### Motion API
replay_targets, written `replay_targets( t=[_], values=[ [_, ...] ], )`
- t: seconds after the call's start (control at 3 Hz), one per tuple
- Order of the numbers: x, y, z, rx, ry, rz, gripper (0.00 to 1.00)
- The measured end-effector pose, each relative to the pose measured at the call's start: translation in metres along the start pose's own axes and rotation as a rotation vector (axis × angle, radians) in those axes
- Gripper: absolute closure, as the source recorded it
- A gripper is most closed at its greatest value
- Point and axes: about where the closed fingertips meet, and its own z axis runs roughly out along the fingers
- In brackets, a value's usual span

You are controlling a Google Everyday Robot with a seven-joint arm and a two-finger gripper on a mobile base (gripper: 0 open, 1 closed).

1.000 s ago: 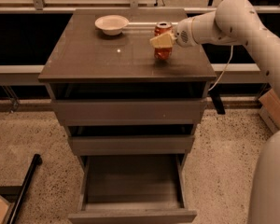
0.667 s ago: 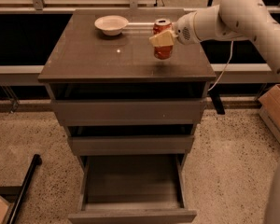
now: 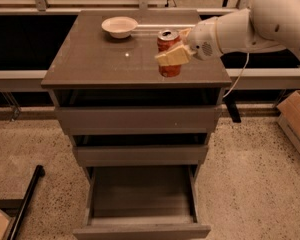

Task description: Place coke can into bottom drawer

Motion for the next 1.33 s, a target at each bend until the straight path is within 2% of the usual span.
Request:
replay_targets(
  t=[0.33, 0.67, 1.0, 1.33],
  values=[
    [0.01, 0.049, 0.009, -0.126, -0.048, -0.094, 1.0],
    [0.043, 0.08, 0.026, -0.187, -0.07, -0.098, 1.0],
    [0.049, 0.087, 0.03, -0.202, -0.066, -0.1, 1.0],
    [0.043, 0.088, 0.031, -0.213, -0.066, -0.119, 1.0]
  ],
)
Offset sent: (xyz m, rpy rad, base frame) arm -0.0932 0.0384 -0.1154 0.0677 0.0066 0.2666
